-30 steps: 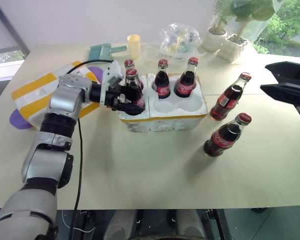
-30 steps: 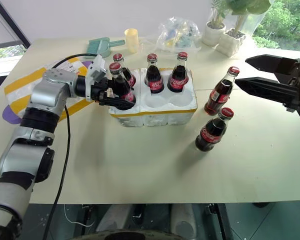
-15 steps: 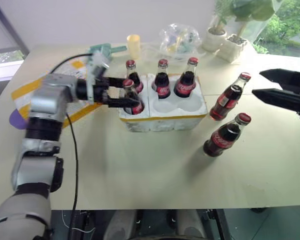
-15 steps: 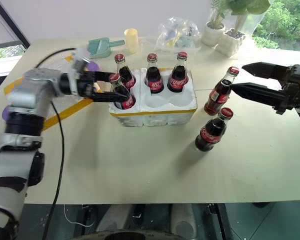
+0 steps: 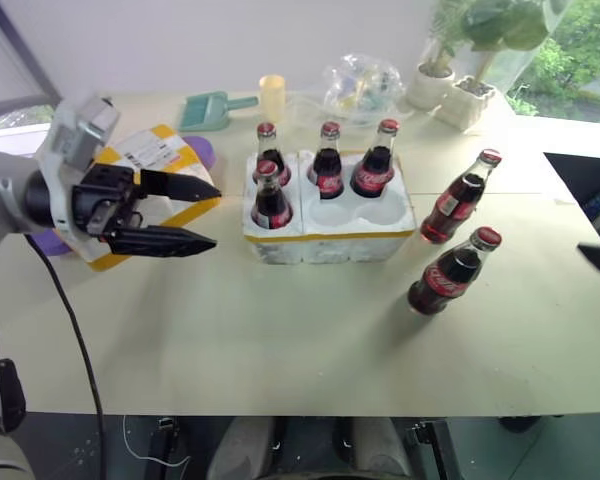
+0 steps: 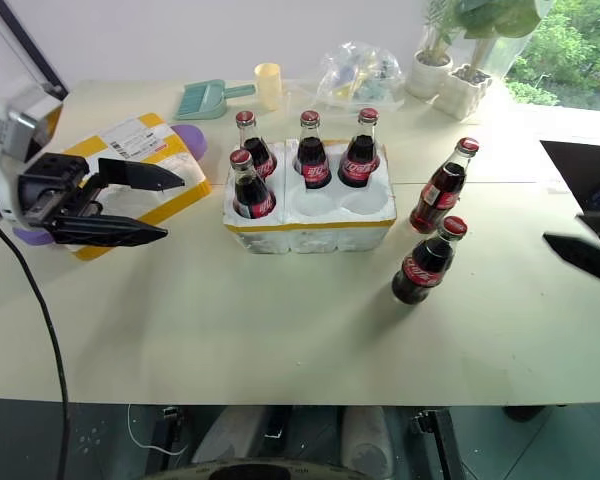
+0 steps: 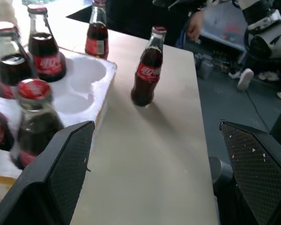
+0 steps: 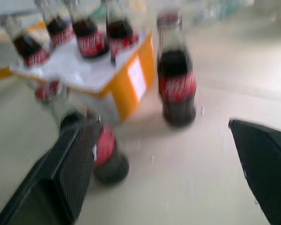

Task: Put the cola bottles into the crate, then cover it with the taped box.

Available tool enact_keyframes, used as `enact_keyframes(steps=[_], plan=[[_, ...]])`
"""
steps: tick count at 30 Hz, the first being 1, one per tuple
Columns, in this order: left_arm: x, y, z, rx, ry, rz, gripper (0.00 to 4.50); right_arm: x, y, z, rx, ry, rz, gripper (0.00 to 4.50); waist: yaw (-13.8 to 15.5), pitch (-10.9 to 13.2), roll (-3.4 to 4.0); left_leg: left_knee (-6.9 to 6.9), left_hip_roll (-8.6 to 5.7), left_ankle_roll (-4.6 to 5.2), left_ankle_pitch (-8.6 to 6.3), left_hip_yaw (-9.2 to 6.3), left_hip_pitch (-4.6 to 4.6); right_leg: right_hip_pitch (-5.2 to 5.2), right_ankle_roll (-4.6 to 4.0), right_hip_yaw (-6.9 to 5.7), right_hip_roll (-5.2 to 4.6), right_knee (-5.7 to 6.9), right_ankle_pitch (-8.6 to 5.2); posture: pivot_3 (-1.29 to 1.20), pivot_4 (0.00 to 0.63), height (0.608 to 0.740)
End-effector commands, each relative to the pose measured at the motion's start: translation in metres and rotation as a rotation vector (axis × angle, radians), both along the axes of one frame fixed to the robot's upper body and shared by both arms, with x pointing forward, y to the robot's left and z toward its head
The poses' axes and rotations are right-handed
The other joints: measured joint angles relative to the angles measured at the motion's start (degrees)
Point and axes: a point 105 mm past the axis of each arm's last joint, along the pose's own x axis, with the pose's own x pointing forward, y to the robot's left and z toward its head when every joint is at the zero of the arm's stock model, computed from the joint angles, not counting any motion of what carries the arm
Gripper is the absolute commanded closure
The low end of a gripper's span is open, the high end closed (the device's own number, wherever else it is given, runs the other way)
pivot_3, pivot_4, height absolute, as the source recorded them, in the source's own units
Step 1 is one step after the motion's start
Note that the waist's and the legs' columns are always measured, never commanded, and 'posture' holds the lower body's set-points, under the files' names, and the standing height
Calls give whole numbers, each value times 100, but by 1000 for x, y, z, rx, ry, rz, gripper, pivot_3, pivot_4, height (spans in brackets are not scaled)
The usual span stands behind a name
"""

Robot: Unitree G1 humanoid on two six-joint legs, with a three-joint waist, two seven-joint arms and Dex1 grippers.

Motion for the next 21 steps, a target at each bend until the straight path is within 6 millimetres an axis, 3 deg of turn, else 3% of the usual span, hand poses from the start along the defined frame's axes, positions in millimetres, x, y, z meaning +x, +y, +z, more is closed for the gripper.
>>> enact_keyframes(steps=[1, 7, 21], plan=[[-1, -6, -5, 26, -39, -17, 29, -6, 27, -9, -98, -44, 33, 0, -19, -4, 9, 0, 1, 0, 0, 1, 3, 1, 1, 2, 0, 2, -1, 0, 150, 740], [-1, -14, -15, 31, -45, -49, 29, -5, 61, -43, -66, -59, 68, 0, -4, -6, 7, -5, 0, -2, 1, 6, 5, -5, 1, 12, 1, 2, 0, 0, 150, 740], [-3, -17, -14, 36, -68, -57, 29, 35, 90, -63, -28, -80, 123, 0, 4, -7, 2, -8, 0, -3, 2, 6, 5, -8, -7, 12, 3, 2, -5, 0, 150, 740]])
